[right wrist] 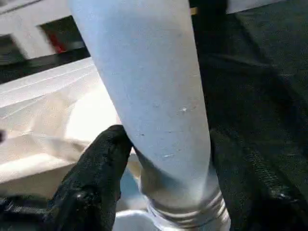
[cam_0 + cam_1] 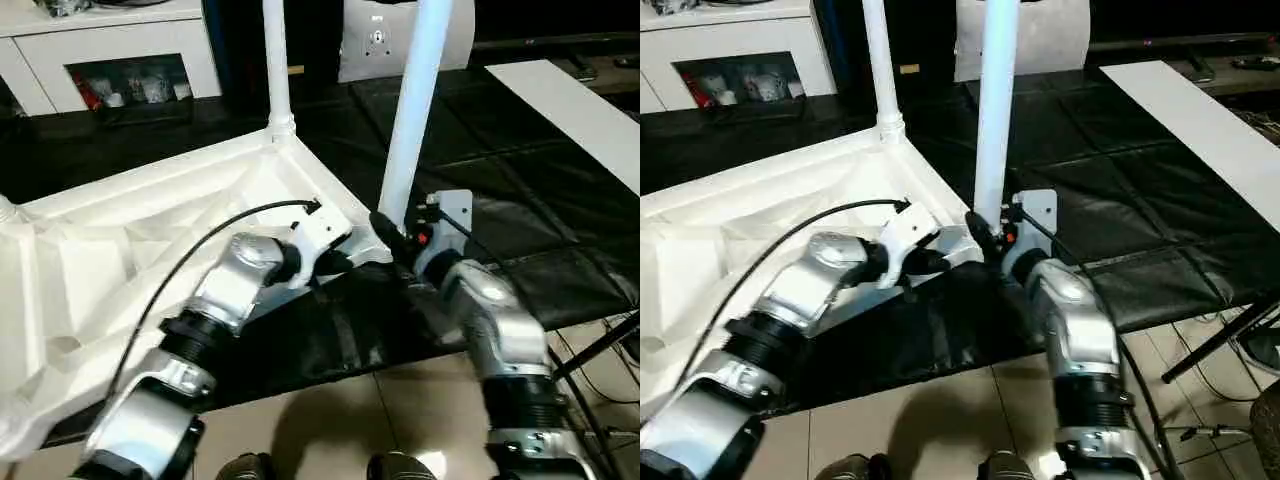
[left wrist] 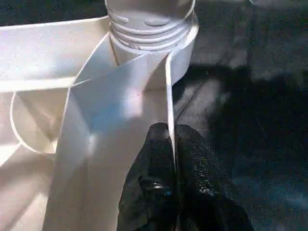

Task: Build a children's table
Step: Rotate leg to tighten

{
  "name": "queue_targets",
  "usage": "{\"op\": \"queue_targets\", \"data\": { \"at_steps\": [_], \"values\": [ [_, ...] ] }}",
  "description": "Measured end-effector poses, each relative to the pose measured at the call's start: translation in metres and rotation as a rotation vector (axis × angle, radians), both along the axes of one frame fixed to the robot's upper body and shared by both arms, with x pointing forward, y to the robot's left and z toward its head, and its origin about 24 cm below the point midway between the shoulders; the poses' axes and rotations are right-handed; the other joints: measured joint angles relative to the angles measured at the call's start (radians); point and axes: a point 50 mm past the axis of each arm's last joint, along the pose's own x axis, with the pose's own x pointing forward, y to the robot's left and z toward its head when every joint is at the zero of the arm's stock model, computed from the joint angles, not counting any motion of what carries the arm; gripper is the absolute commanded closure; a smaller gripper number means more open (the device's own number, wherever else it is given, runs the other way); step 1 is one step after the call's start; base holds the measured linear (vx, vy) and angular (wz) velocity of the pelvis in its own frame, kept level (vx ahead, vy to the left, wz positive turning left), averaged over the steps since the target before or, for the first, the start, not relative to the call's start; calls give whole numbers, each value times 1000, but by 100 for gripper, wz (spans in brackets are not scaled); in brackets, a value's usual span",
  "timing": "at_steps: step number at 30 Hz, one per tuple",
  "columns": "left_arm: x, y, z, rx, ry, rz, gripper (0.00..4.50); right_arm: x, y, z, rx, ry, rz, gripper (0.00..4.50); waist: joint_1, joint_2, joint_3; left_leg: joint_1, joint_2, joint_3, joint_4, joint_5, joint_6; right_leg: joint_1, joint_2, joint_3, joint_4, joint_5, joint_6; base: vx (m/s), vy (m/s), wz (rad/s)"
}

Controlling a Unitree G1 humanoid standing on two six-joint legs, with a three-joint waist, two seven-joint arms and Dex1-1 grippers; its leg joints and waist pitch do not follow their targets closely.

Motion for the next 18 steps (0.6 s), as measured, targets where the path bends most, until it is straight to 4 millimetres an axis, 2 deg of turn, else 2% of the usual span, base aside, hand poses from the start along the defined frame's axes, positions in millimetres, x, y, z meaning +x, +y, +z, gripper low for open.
{"op": "queue_targets", "data": {
  "at_steps": [2,4,9,12,16,17,18],
  "values": [
    [-1,5,0,4,0,-17,450,-3,-2,0,7,0,51,126,2,0,0,0,0,0,-1,0,0,0,0,-1,0,0,0,0,0,0],
    [-2,13,0,13,-10,-58,450,-6,-10,0,-21,-10,120,101,5,0,0,-1,0,0,-1,0,0,0,0,-1,-1,0,0,0,0,0],
    [-12,40,0,38,15,-211,450,-19,-35,8,-164,-42,404,59,26,0,0,0,0,0,-1,0,0,0,0,-1,-1,0,0,0,0,0],
    [-18,50,1,62,30,-321,450,-24,-37,11,-214,-72,544,59,38,0,0,-1,0,0,0,0,0,1,0,-1,-1,0,0,0,0,0],
    [-23,54,1,85,45,-420,450,-31,-37,14,-255,-107,697,59,51,0,0,0,0,0,2,0,0,3,0,0,-1,0,0,0,0,0],
    [-24,55,1,87,48,-433,450,-31,-36,14,-257,-109,717,85,53,0,0,0,0,0,2,0,0,3,0,0,-1,0,0,0,0,0],
    [-25,56,2,93,51,-453,450,-32,-35,13,-257,-107,749,85,53,0,0,0,0,0,2,0,0,4,0,0,-1,0,0,0,0,0]
  ]
}}
